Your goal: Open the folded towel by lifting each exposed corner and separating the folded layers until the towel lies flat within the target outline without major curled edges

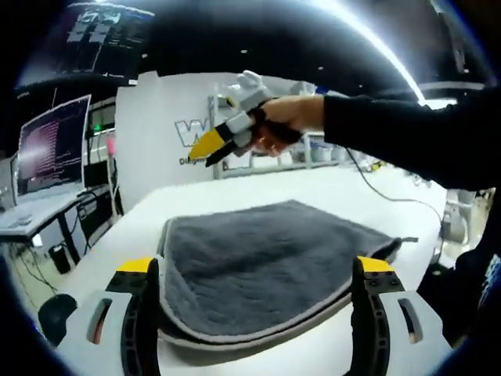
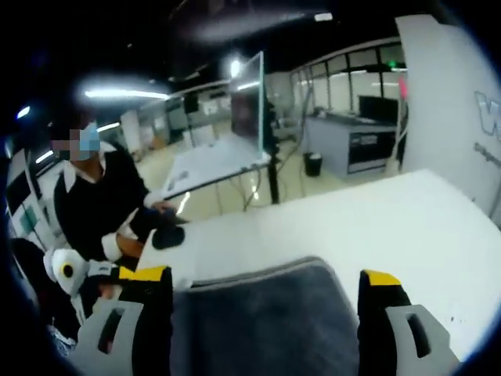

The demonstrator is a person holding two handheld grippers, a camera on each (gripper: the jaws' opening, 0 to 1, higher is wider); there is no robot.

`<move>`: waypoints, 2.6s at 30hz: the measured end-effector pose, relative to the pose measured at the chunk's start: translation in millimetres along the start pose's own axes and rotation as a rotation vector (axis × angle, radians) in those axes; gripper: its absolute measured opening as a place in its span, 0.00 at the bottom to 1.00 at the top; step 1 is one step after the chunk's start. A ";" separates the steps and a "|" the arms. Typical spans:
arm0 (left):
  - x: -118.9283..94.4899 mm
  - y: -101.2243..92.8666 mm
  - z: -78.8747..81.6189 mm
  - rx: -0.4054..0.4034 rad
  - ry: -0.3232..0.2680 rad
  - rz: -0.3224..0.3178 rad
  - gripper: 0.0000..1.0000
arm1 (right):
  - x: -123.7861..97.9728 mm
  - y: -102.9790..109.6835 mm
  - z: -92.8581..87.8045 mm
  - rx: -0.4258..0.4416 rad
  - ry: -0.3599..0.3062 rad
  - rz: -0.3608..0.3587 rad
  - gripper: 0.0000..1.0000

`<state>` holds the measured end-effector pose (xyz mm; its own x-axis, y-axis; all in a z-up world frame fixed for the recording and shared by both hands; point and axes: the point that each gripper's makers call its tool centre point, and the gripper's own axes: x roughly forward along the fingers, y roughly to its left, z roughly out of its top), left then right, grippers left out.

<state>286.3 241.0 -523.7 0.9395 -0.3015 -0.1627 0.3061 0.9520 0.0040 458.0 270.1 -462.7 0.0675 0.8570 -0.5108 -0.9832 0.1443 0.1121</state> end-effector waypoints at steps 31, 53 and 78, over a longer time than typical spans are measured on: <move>-6.5 -9.9 18.5 -0.056 -0.038 0.023 1.00 | -57.3 -33.6 10.0 -0.179 0.060 -0.084 0.97; -14.7 10.9 -1.4 -0.354 -0.019 0.050 1.00 | -63.8 -41.2 24.5 -0.366 0.188 -0.102 0.92; -26.4 35.3 -6.4 -0.449 -0.034 0.093 0.76 | -52.3 -22.6 33.9 -0.500 0.288 -0.034 0.83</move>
<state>271.3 282.8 -525.6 0.9666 -0.2083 -0.1494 0.1306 0.9017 -0.4121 482.5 238.8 -409.6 0.1204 0.6769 -0.7261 -0.9468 -0.1417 -0.2891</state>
